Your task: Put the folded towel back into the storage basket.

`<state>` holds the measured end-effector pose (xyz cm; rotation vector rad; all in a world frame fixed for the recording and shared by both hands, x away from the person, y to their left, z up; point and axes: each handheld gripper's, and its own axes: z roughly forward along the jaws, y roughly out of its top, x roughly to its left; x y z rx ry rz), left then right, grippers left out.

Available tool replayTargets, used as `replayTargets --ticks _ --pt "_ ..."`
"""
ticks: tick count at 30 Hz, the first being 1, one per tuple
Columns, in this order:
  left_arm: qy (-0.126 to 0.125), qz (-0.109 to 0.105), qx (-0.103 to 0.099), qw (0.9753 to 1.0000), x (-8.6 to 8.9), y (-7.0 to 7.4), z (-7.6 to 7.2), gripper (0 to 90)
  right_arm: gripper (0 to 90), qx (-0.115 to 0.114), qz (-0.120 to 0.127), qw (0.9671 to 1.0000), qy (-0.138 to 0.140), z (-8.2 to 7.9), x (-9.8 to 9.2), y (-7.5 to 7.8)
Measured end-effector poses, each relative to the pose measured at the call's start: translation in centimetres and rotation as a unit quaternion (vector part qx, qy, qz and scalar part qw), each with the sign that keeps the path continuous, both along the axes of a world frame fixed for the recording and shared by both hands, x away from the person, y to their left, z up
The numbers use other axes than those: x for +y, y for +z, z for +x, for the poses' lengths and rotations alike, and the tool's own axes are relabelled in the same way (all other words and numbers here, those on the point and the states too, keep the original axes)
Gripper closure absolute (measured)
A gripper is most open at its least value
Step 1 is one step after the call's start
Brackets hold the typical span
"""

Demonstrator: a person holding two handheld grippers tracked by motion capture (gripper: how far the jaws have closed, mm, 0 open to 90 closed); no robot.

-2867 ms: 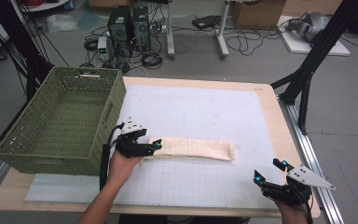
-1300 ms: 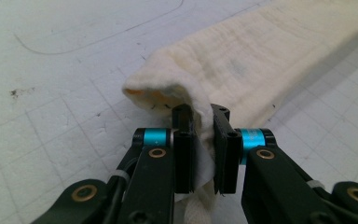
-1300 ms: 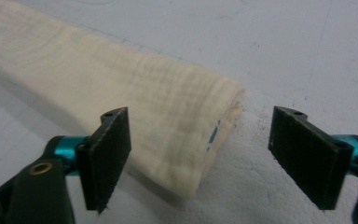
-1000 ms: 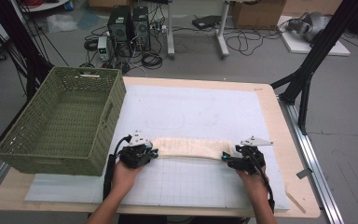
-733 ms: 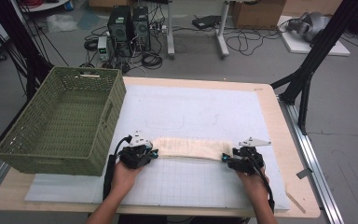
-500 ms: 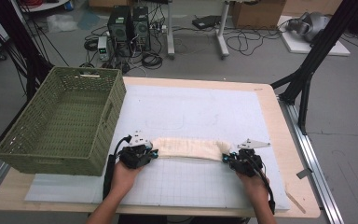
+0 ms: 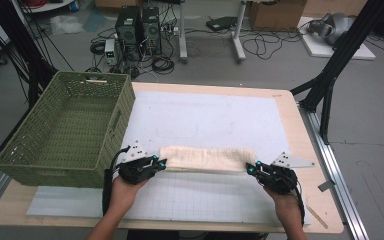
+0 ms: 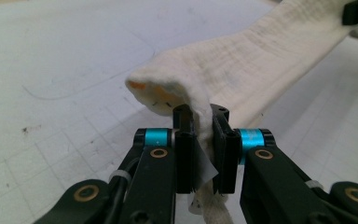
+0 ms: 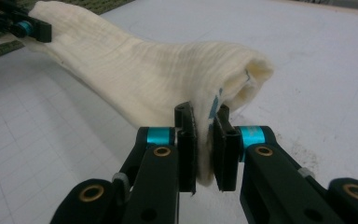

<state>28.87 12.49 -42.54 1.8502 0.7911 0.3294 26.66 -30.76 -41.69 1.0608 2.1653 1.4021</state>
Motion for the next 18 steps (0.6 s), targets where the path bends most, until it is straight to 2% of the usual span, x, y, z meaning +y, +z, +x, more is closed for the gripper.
replayTargets --ticks 2,4,8,18 --pt "-0.001 -0.007 -0.006 1.0 0.1 0.1 -0.3 81.2 82.1 -0.002 -0.001 1.0 0.0 -0.1 0.0 0.2" --pt "-0.013 -0.013 -0.02 0.9996 0.1 0.1 -0.6 81.2 82.0 -0.014 -0.001 0.9999 -0.002 -0.2 -0.2 0.7" --pt "-0.016 -0.023 -0.037 0.9989 0.1 0.2 -0.9 81.2 81.9 -0.025 0.008 0.9996 -0.006 -0.4 -0.6 1.1" --pt "-0.017 -0.042 -0.066 0.9968 0.5 1.4 -1.6 81.3 81.7 -0.036 0.028 0.9989 -0.007 -0.3 -0.9 1.7"
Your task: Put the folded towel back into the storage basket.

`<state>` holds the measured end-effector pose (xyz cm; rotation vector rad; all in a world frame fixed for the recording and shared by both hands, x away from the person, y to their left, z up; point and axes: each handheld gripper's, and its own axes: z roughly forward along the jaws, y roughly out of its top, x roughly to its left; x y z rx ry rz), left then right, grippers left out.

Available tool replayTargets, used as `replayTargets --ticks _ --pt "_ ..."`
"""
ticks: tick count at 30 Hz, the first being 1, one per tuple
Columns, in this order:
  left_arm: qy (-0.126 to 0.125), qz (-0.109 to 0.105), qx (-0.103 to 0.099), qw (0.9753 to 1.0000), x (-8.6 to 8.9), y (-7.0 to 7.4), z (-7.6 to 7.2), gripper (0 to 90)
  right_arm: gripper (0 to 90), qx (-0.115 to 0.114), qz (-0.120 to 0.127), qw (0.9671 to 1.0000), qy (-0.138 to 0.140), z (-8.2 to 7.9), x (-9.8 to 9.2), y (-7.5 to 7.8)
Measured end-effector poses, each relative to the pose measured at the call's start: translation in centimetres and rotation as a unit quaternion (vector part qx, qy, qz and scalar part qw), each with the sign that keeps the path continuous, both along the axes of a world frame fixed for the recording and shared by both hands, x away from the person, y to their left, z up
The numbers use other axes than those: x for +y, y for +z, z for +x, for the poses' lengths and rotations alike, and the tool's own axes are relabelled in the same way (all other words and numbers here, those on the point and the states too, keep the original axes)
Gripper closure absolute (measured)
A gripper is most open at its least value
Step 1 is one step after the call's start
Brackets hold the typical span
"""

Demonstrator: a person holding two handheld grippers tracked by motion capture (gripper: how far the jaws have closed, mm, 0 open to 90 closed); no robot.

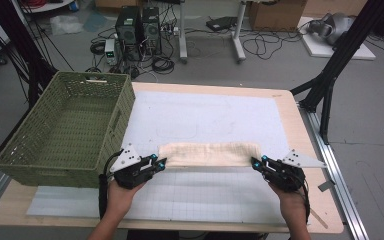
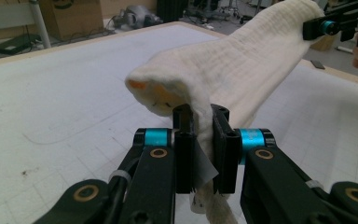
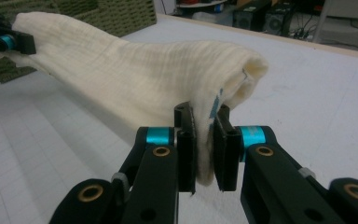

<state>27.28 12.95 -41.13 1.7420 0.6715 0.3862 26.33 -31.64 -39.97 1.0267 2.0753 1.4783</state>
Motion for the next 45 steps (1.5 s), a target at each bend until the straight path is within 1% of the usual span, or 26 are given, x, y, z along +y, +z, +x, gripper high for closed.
replayTargets --ticks 3,7,8,10,11,12,14,15,16,17,20,21,24,25,26,27,30,31,34,36,38,39,41,42,45 --pt "0.004 -0.006 0.0 1.0 0.2 0.4 -0.2 81.4 81.7 -0.006 0.002 1.0 0.003 0.4 0.2 0.4" --pt "0.011 -0.005 -0.003 0.9999 0.4 1.1 -0.7 81.5 81.7 -0.017 0.0 0.9998 0.004 1.0 0.6 0.8" --pt "0.013 -0.007 -0.004 0.9999 0.5 1.4 -0.9 81.5 81.7 -0.019 0.002 0.9998 0.005 1.1 0.6 0.9" --pt "0.013 -0.007 -0.007 0.9999 0.7 1.8 -1.2 81.6 81.8 -0.027 0.001 0.9996 0.008 1.5 0.8 1.1" --pt "0.013 -0.007 -0.007 0.9999 0.7 1.8 -1.2 81.5 81.8 -0.033 -0.001 0.9994 0.01 1.7 0.9 1.2" --pt "0.016 -0.009 -0.013 0.9997 0.9 2.3 -1.6 81.5 81.8 -0.036 0.0 0.9993 0.012 1.9 1.0 1.4" --pt "0.019 -0.01 -0.019 0.9996 1.1 2.9 -2.0 81.6 81.8 -0.042 0.0 0.999 0.015 2.4 1.2 1.8" --pt "0.021 -0.009 -0.022 0.9995 1.2 3.2 -2.1 81.6 81.8 -0.042 -0.001 0.999 0.016 2.7 1.4 2.0" --pt "0.023 -0.007 -0.024 0.9994 1.3 3.5 -2.3 81.6 81.8 -0.048 -0.002 0.9987 0.017 3.1 1.6 2.3" --pt "0.026 -0.006 -0.028 0.9993 1.4 3.7 -2.4 81.7 81.8 -0.046 -0.001 0.9988 0.019 3.4 1.8 2.5" --pt "0.034 -0.009 -0.031 0.9989 1.8 4.4 -2.8 81.7 81.8 -0.051 -0.007 0.9984 0.021 4.5 2.6 3.5" --pt "0.034 -0.009 -0.031 0.9989 1.8 4.4 -2.8 81.7 81.8 -0.053 -0.008 0.9984 0.021 4.8 2.9 3.8" --pt "0.044 -0.01 -0.034 0.9984 2.5 5.0 -3.1 81.7 81.8 -0.055 -0.011 0.998 0.027 5.8 3.8 4.5" --pt "0.044 -0.01 -0.034 0.9984 2.5 5.0 -3.1 81.7 81.8 -0.056 -0.012 0.9979 0.029 6.0 4.0 4.7" --pt "0.052 -0.01 -0.033 0.9981 3.0 5.4 -3.3 81.7 81.8 -0.056 -0.011 0.9978 0.032 6.3 4.4 4.9" --pt "0.052 -0.01 -0.033 0.9981 3.0 5.4 -3.3 81.7 81.8 -0.06 -0.012 0.9975 0.035 6.6 4.7 5.1" --pt "0.062 -0.008 -0.038 0.9973 3.6 5.9 -3.5 81.7 81.8 -0.06 -0.019 0.9971 0.042 7.3 5.8 5.5" --pt "0.068 -0.012 -0.041 0.9968 4.1 6.1 -3.6 81.7 81.8 -0.062 -0.018 0.9969 0.046 7.5 6.1 5.6" --pt "0.074 -0.015 -0.042 0.9963 4.6 6.3 -3.7 81.7 81.7 -0.065 -0.016 0.9964 0.053 8.3 7.0 6.0" --pt "0.083 -0.017 -0.043 0.9955 5.3 6.5 -3.9 81.7 81.8 -0.065 -0.017 0.9961 0.057 8.7 7.7 6.2" --pt "0.085 -0.018 -0.043 0.9953 5.5 6.6 -4.0 81.7 81.8 -0.064 -0.016 0.9959 0.062 9.3 8.3 6.5" --pt "0.091 -0.019 -0.045 0.9946 5.9 6.7 -4.1 81.7 81.8 -0.063 -0.017 0.9958 0.064 9.5 8.6 6.6" --pt "0.095 -0.019 -0.047 0.9942 6.1 6.8 -4.1 81.7 81.8 -0.066 -0.018 0.9954 0.067 10.1 9.4 7.0" --pt "0.101 -0.018 -0.05 0.9935 6.4 6.9 -4.3 81.7 81.8 -0.064 -0.02 0.9954 0.069 10.4 9.7 7.2" --pt "0.106 -0.02 -0.05 0.9929 6.8 7.0 -4.4 81.7 81.8 -0.067 -0.023 0.9946 0.076 11.4 10.9 7.8"
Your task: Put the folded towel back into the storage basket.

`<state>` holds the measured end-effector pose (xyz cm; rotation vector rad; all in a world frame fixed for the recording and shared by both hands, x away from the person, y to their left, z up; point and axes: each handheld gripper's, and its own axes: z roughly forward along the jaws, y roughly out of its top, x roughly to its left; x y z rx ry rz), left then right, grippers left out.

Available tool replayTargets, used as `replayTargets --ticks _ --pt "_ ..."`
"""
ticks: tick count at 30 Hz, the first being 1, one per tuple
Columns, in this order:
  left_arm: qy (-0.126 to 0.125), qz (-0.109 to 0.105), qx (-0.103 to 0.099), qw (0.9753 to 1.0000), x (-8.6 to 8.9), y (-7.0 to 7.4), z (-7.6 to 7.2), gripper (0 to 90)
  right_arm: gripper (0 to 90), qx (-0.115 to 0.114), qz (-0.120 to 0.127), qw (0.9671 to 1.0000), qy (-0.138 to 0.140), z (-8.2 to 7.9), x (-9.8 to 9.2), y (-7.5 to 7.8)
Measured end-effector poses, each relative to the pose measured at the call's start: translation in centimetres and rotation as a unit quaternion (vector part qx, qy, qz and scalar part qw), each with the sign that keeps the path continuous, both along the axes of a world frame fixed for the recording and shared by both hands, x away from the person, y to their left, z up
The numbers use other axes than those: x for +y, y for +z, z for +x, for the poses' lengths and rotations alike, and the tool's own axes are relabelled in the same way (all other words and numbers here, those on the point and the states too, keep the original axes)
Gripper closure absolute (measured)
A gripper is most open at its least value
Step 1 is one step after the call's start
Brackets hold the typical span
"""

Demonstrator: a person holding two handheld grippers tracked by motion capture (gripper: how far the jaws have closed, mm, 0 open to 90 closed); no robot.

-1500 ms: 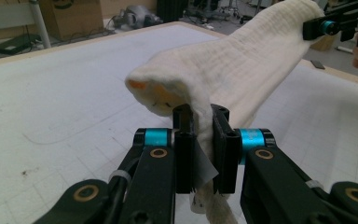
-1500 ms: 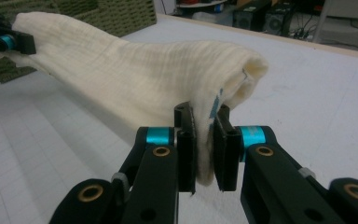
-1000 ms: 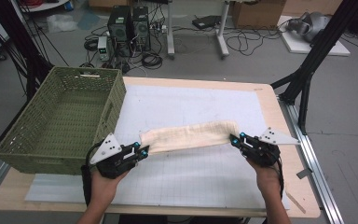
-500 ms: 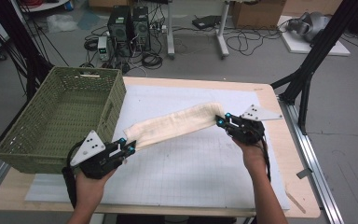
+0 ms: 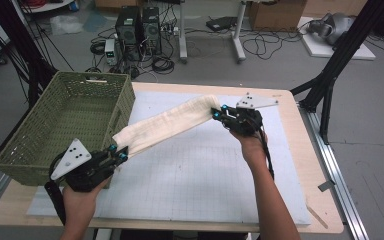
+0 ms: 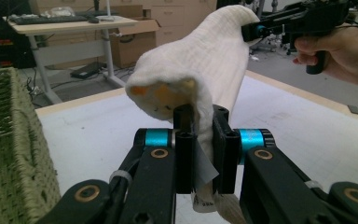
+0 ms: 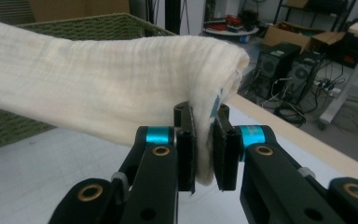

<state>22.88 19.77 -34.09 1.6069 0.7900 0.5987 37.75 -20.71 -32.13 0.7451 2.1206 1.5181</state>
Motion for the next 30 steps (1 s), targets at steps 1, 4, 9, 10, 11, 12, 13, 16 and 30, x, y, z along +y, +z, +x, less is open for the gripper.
replayTargets --ticks 1,4,9,10,11,12,13,16,30 --pt "0.009 -0.003 0.001 1.0 0.4 0.1 -0.1 81.6 81.8 0.001 -0.001 1.0 0.004 0.3 0.4 0.2" --pt "0.017 -0.003 0.001 0.9998 0.8 0.2 -0.3 81.6 81.7 0.0 -0.008 0.9999 0.01 1.3 1.7 0.6" --pt "0.036 -0.008 -0.003 0.9993 2.1 0.5 -0.7 81.6 81.7 -0.003 -0.014 0.9997 0.019 2.6 4.0 1.3" --pt "0.036 -0.008 -0.003 0.9993 2.1 0.5 -0.7 81.6 81.8 -0.006 -0.012 0.9997 0.02 2.7 4.3 1.4" --pt "0.043 -0.011 -0.005 0.999 2.7 0.7 -0.9 81.6 81.7 -0.005 -0.01 0.9997 0.022 2.9 4.7 1.5" --pt "0.046 -0.012 -0.005 0.9988 2.9 0.7 -1.0 81.7 81.7 -0.004 -0.009 0.9996 0.027 3.1 5.1 1.6" --pt "0.049 -0.012 -0.006 0.9987 3.2 0.8 -1.1 81.6 81.7 -0.003 -0.009 0.9995 0.029 3.3 5.5 1.6" --pt "0.056 -0.012 -0.007 0.9983 3.6 0.8 -1.3 81.7 81.7 -0.003 -0.003 0.9993 0.037 3.9 6.6 1.9" --pt "0.101 -0.026 -0.02 0.9944 7.2 1.8 -2.8 81.7 81.7 -0.01 -0.006 0.9975 0.07 5.6 12.1 2.9"
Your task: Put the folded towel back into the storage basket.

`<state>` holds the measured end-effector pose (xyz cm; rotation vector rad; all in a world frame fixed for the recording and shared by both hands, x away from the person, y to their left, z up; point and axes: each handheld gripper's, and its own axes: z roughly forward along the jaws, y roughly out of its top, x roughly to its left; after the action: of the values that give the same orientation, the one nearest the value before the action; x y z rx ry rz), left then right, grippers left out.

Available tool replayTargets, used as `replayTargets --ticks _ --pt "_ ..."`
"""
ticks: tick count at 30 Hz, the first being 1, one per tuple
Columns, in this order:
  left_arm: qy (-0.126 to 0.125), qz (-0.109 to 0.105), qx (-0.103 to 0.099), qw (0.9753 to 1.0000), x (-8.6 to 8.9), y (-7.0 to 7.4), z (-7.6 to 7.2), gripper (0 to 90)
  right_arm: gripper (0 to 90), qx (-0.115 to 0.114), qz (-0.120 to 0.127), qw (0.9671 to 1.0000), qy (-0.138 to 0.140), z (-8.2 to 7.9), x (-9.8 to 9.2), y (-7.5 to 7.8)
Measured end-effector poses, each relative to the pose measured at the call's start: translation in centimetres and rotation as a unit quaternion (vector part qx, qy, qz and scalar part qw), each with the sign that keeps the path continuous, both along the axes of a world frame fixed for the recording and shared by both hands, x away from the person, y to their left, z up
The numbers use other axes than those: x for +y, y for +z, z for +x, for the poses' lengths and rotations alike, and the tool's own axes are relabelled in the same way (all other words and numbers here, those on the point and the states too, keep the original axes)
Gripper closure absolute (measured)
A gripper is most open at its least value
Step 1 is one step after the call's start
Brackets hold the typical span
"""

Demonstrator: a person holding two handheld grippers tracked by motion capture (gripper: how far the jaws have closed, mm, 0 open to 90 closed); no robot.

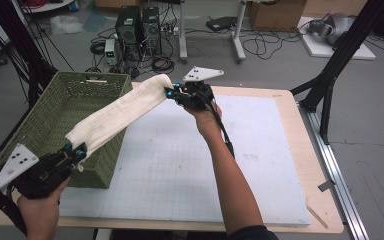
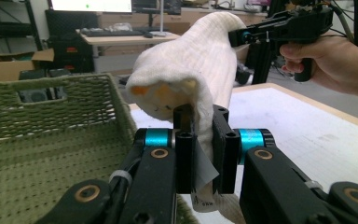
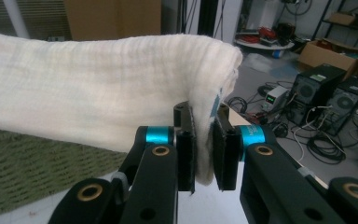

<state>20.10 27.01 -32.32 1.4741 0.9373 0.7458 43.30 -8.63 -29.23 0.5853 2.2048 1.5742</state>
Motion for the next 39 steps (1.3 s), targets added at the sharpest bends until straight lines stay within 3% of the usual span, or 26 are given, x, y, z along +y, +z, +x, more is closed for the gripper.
replayTargets --ticks 10,15,22,27,32,39 --pt "0.022 -0.005 0.0 0.9997 1.5 -0.1 -0.9 81.7 81.8 -0.001 0.001 0.9998 0.019 0.8 3.4 0.9" --pt "0.047 -0.008 -0.003 0.9988 3.1 0.2 -1.5 81.8 81.8 -0.005 0.0 0.9994 0.034 1.3 5.8 1.8" --pt "0.069 -0.01 0.002 0.9976 4.3 0.1 -1.9 81.7 81.7 -0.007 -0.017 0.9988 0.045 2.3 9.3 2.4" --pt "0.091 0.005 0.009 0.9958 5.5 -0.1 -2.2 81.7 81.7 0.001 -0.032 0.998 0.055 3.1 11.7 2.3" --pt "0.103 0.004 0.012 0.9946 6.3 -0.3 -2.4 81.7 81.7 0.004 -0.038 0.9974 0.061 3.7 14.0 2.1" --pt "0.115 0.005 0.019 0.9931 7.0 -0.4 -2.5 81.7 81.5 0.008 -0.039 0.9968 0.069 4.3 15.6 1.8"
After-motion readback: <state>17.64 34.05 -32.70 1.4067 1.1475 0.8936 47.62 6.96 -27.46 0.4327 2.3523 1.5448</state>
